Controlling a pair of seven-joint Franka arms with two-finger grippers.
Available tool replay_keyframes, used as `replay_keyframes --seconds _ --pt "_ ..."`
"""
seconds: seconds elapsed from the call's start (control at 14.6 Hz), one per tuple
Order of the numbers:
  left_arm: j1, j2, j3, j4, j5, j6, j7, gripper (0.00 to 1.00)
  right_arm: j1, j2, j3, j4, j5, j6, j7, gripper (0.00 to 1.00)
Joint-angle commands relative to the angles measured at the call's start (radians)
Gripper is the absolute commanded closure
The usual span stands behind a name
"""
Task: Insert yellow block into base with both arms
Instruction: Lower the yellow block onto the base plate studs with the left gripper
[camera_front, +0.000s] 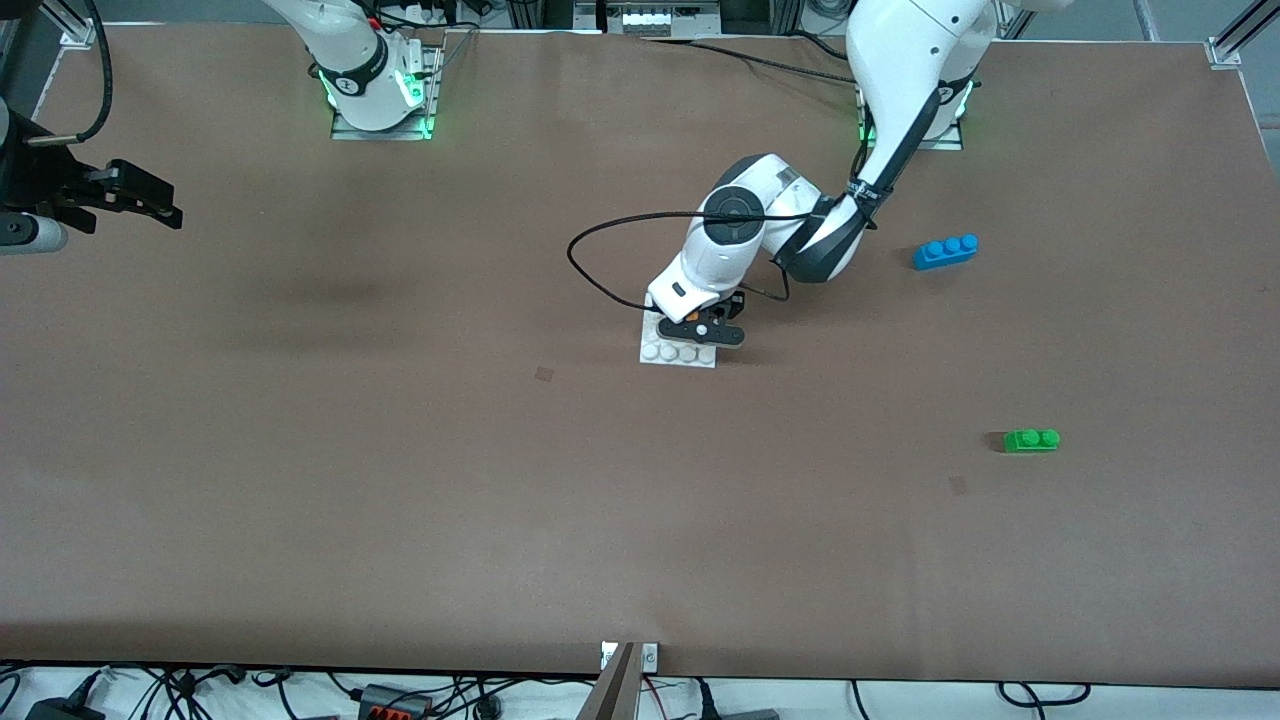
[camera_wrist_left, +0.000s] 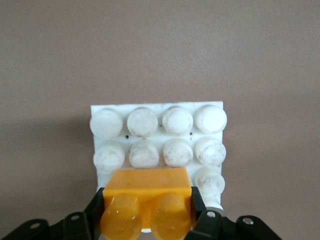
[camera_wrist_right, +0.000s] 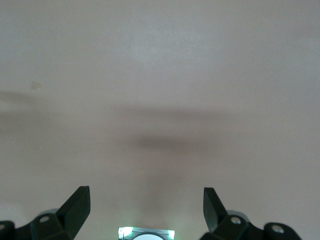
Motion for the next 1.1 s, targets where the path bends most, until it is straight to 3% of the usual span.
replay_keyframes --seconds 0.0,1.03 --pt "-0.028 0.004 0.025 0.009 0.009 0.009 -0.025 0.58 -0.010 0.002 0.002 0.006 -0.012 0.005 0.013 0.00" --pt "-0.031 0.021 0.048 0.009 0.036 0.011 -0.025 0.58 -0.021 0.008 0.010 0.003 -0.029 0.052 0.015 0.00"
